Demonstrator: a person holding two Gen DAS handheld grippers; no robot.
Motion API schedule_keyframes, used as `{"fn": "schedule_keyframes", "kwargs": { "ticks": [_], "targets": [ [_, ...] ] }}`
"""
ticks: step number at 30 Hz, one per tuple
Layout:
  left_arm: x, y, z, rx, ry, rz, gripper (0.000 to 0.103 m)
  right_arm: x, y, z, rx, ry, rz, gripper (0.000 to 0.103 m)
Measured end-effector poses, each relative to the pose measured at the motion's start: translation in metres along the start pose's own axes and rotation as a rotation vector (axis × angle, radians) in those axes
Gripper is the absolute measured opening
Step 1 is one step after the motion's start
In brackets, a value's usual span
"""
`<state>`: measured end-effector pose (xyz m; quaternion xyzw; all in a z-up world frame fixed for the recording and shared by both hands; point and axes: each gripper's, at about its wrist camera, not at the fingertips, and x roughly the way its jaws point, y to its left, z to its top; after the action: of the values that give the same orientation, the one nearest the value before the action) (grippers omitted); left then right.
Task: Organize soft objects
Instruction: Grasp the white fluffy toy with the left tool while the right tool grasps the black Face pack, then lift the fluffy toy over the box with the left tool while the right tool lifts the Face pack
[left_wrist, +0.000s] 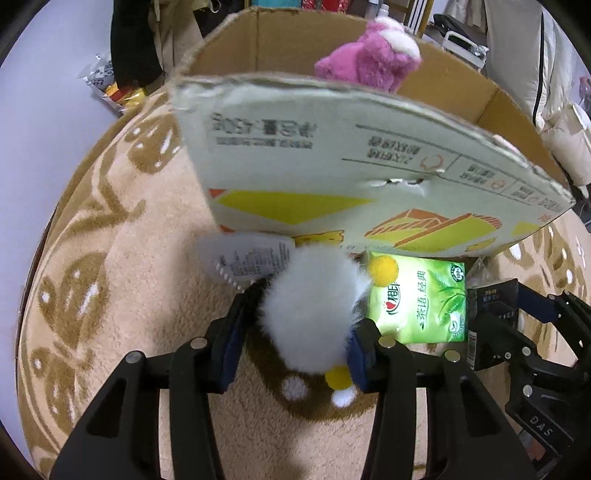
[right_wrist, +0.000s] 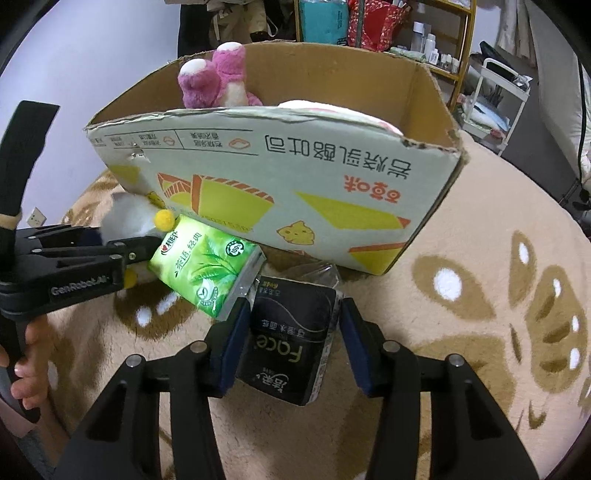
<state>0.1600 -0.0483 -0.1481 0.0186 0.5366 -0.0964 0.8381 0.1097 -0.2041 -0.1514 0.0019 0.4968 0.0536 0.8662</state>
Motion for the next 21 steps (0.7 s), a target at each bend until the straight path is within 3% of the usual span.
{"fn": "schedule_keyframes", "kwargs": {
  "ticks": [4,5,6,7,15,21],
  "targets": [
    [-0.017,0.003,-0.003,-0.031,-0.032,-0.018,0.046,-0.010,-0.009,-0.002,0.026,-0.019,0.021,0.049],
    [-0.022,0.004,-0.005,-0.038,-0.042,-0.026,0.046,-0.014,-0.010,-0.002,0.026,-0.029,0.022,0.045],
    [-0.025,0.005,-0.006,-0.042,-0.048,-0.030,0.046,-0.019,-0.009,-0.002,0.017,-0.043,0.022,0.030],
    [-0.028,0.007,-0.006,-0.045,-0.054,-0.032,0.046,-0.021,-0.010,-0.002,0.010,-0.050,0.021,0.027],
    [-0.047,0.010,-0.014,-0.053,-0.080,-0.021,0.046,-0.023,-0.006,-0.007,0.008,-0.050,0.045,0.024],
    [-0.052,0.022,-0.013,-0.059,-0.108,-0.008,0.046,-0.037,-0.006,-0.008,0.008,-0.105,-0.008,0.023]
  ]
}}
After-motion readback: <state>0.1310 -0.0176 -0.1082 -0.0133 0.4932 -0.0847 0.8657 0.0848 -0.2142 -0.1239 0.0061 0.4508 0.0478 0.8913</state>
